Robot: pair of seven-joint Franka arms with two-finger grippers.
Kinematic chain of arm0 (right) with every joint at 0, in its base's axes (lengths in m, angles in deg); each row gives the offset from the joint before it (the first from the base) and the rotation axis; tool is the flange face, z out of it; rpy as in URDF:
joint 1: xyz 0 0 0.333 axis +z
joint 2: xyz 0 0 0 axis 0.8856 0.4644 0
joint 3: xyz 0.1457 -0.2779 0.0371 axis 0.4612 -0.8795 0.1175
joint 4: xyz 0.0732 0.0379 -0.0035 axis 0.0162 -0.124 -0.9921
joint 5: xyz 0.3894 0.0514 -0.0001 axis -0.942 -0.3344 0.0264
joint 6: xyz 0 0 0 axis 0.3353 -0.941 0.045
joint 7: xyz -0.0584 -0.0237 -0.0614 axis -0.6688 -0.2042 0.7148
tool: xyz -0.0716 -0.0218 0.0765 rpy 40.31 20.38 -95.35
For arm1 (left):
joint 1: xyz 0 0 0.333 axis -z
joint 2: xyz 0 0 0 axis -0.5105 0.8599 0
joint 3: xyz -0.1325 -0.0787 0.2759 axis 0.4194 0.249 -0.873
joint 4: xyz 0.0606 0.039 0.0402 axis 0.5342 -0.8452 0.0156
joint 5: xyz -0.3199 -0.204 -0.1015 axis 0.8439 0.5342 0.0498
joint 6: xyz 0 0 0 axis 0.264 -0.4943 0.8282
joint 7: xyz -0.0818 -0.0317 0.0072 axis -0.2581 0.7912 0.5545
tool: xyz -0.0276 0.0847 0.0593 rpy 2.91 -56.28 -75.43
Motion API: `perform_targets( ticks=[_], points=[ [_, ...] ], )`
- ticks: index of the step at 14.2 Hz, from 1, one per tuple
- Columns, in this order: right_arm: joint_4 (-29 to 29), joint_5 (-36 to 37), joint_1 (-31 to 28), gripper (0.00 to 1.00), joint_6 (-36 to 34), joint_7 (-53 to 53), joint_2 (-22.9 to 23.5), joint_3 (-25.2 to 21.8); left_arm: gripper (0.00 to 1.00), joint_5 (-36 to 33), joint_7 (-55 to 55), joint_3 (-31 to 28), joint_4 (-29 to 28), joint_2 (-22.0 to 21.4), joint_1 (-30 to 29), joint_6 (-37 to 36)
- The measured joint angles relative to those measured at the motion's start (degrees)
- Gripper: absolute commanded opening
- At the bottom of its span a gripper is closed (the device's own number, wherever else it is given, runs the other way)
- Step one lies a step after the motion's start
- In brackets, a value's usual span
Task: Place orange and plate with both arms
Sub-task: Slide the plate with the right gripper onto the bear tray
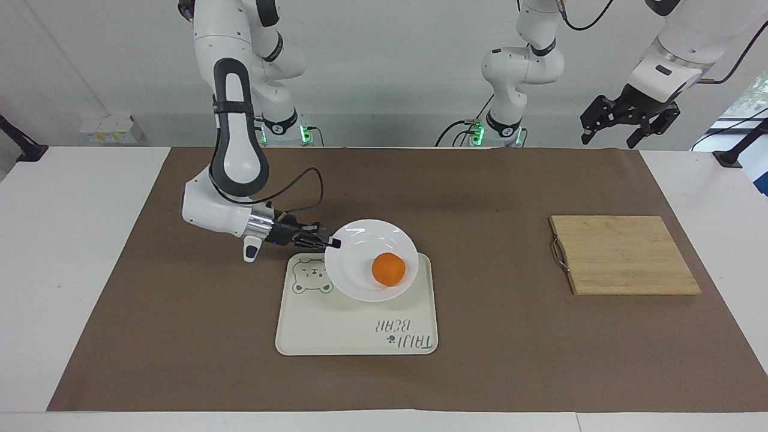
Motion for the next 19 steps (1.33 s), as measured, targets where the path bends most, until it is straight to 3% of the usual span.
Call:
perform_targets(
  ticks=[10,11,13,14,19],
  points=[
    [1.3,-1.0,-0.1,0.0,2.4,-3.2,3.0,0.3,1.0,0.0,0.0,0.0,0.0,0.0,0.0,0.0],
    [1.1,-1.0,-0.2,0.07,1.3,-3.2,3.0,0.3,1.0,0.0,0.0,0.0,0.0,0.0,0.0,0.0],
    [0.8,-1.0,-0.3,0.91,-0.2,-2.7,3.0,0.3,1.0,0.0,0.0,0.0,0.0,0.0,0.0,0.0],
    [0.7,-1.0,-0.3,1.0,-0.4,-1.5,3.0,0.3,1.0,0.0,0.0,0.0,0.0,0.0,0.0,0.0],
    [0.9,0.9,-0.3,1.0,-0.2,0.5,2.2,-0.2,1.0,0.0,0.0,0.0,0.0,0.0,0.0,0.0]
  ],
)
